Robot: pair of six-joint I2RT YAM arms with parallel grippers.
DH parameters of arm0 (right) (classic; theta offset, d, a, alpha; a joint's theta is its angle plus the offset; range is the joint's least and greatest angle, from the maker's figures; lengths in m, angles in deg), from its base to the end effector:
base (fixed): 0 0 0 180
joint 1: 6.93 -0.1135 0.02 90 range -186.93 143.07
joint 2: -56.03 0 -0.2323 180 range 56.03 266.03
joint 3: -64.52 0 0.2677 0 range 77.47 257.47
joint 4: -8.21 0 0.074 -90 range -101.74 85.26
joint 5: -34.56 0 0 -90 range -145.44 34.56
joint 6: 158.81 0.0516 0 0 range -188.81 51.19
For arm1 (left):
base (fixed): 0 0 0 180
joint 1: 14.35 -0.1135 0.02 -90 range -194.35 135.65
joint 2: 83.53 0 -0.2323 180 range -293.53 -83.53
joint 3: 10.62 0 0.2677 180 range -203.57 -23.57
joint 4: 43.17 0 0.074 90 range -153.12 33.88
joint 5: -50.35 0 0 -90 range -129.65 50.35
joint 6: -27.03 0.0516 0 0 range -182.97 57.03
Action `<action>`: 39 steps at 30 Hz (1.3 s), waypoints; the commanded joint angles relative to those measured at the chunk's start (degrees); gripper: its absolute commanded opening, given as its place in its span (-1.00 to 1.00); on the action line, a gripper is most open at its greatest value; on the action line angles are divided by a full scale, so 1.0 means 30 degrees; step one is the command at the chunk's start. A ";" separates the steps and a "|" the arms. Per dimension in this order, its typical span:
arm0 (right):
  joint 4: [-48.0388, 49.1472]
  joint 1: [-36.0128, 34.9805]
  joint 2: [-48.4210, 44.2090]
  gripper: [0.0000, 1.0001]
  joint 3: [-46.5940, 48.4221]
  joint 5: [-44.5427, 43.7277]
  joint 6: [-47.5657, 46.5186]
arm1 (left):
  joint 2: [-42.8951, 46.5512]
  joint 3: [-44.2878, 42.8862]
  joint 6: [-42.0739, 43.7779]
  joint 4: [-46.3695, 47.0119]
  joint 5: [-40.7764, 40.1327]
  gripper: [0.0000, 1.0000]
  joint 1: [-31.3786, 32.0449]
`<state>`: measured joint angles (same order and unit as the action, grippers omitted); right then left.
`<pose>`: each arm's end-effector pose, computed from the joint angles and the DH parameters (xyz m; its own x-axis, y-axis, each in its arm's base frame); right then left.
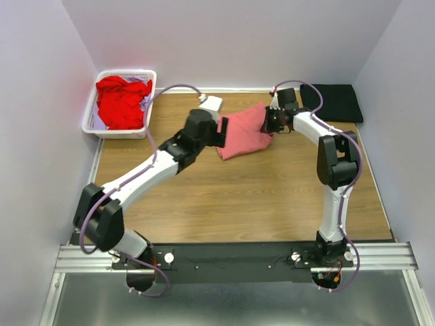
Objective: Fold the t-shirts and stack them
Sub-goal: Neatly place the folded tshirt to the corner
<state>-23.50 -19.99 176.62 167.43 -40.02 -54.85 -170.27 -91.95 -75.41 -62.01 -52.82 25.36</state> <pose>0.4585 0.1204 0.1382 -0.8109 0.0506 -0.5830 -0.1966 0.9148 0.3529 0.3049 -0.2379 0.2692 -0.4081 0.0663 -0.9105 0.3834 0.9176 -0.1050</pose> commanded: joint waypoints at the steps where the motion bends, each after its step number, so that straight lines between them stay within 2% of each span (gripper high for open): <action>1: -0.2825 0.0134 0.1195 -0.99 0.2821 -0.6273 -0.5516 | 0.2360 0.2424 -0.1445 -0.2341 -0.1291 0.67 -0.1714; 3: -0.2827 0.0221 0.1314 -0.99 0.3438 -0.8407 -0.6493 | 0.3390 0.3248 -0.1650 -0.3071 -0.1440 0.68 -0.2333; 4: -0.2769 0.0338 0.1489 -0.99 0.3705 -0.8972 -0.6904 | 0.4411 0.3919 -0.2000 -0.3366 -0.1585 0.70 -0.2858; 5: -0.2798 0.0456 0.1636 -0.99 0.3997 -0.9413 -0.7517 | 0.4856 0.4274 -0.2235 -0.3717 -0.1790 0.80 -0.3037; 7: -0.2798 0.1156 0.1957 -0.99 0.5022 -1.0497 -0.8018 | 0.6257 0.5296 -0.2703 -0.4653 -0.2025 0.83 -0.3592; 12: -0.2769 0.2213 0.2603 -0.99 0.7334 -1.1086 -0.8606 | 0.8546 0.6970 -0.4139 -0.4863 -0.2143 0.97 -0.4240; 17: -0.2477 0.3236 0.3363 -0.99 0.9180 -1.1556 -0.9192 | 0.9867 0.8987 -0.5369 -0.4278 -0.1327 0.97 -0.4445; 28: -0.2271 0.4089 0.5357 -0.99 1.2670 -1.2346 -1.0101 | 0.9842 0.9815 -0.6222 -0.4248 -0.0035 0.97 -0.4475; 39: -0.1685 0.5934 0.6149 -0.99 1.5219 -1.1556 -0.8491 | 0.9050 0.9668 -0.5929 -0.4365 0.0142 0.97 -0.4504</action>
<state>-31.33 -4.87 193.63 208.82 -74.34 -82.74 -142.47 -62.42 -93.21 -75.30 -53.17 12.27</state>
